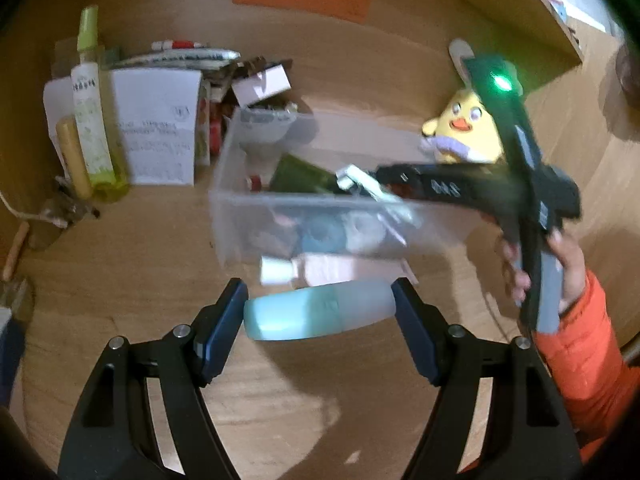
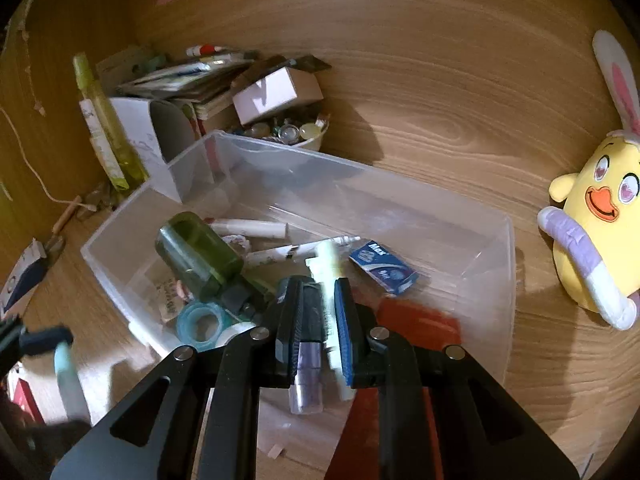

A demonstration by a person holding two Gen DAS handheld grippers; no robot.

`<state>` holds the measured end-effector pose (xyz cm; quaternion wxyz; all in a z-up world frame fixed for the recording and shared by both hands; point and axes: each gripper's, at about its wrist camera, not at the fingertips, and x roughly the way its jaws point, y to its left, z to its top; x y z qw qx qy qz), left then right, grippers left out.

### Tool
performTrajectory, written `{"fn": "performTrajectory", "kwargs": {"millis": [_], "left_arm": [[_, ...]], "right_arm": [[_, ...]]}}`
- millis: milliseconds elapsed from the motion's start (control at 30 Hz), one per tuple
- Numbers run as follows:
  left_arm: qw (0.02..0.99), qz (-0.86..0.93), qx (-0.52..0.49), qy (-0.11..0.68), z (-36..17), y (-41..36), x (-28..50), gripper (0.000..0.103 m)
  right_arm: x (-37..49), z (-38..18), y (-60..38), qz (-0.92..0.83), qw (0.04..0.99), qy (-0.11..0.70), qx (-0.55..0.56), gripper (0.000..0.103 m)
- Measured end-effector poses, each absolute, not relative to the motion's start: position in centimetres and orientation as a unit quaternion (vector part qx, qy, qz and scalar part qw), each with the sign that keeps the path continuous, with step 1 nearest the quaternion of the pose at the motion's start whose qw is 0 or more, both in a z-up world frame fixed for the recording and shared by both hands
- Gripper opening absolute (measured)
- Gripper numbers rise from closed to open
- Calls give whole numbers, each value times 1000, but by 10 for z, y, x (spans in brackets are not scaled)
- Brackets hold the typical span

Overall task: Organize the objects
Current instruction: 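Carry the teal case toward the box while the right tool drops the green stick in, then drop the teal case into the box while the right tool moves to the pink tube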

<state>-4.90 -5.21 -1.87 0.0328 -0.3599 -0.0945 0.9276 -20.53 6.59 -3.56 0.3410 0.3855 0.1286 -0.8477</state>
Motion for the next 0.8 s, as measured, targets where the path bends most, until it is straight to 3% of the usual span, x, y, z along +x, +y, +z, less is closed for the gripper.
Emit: {"fn": "performTrajectory", "kwargs": {"millis": [333,800], "left_arm": [[16,936,-341,-85,15,-73,-84,73],[14,919,-389,-65,10,-81,-149,73]], "right_arm": [[-150,-6,88,-837,411,111,344,32],[-132,-72,45,-781,431,212,400,36]]}}
